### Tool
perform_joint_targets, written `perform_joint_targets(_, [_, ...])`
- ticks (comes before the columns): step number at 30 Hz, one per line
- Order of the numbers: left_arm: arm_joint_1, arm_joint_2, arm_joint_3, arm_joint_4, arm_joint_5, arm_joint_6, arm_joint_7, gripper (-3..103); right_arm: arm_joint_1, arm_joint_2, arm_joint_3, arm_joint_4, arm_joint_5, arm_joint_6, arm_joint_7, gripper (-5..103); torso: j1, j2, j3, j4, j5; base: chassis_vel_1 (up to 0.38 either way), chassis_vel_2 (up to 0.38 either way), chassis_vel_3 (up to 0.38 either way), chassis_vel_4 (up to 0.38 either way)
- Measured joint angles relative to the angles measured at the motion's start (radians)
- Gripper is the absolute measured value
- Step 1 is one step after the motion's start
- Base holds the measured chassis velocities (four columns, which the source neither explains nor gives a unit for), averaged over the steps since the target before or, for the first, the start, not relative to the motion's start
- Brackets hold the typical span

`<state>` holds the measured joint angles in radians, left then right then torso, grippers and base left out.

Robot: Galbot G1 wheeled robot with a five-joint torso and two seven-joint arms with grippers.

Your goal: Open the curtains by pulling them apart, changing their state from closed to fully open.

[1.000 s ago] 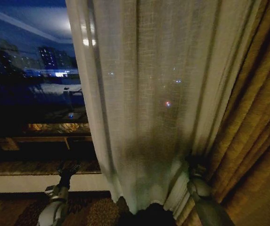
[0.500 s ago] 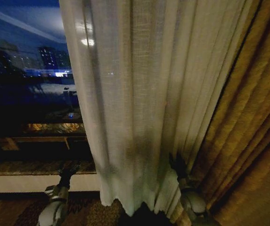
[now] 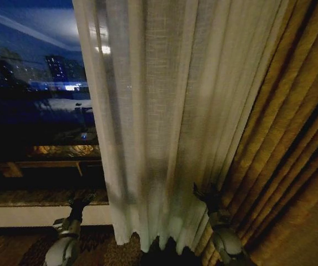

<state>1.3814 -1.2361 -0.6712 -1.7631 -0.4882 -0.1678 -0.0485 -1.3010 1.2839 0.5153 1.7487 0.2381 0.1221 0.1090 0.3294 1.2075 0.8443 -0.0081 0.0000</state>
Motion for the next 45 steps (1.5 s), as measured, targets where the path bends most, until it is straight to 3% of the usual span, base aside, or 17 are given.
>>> perform_joint_targets(21, [0.0,0.0,0.0,0.0,0.0,0.0,0.0,100,-0.005,0.007,-0.005,0.007,-0.015,0.003,-0.016,100,0.0,0.0,0.0,0.0001,-0.0001,0.294,0.292,-0.3,-0.288])
perform_joint_targets(32, [0.0,0.0,0.0,0.0,0.0,0.0,0.0,100,0.001,0.009,-0.01,-0.001,0.015,0.068,-0.027,100,0.0,0.0,0.0,0.0003,0.0,0.331,0.345,-0.34,-0.344])
perform_joint_targets(45, [0.0,0.0,0.001,0.0,0.0,0.0,0.0,100,0.003,0.0,-0.014,-0.009,-0.039,0.082,-0.05,100,0.0,0.0,0.0,-0.0003,0.0002,0.036,0.024,-0.036,-0.042])
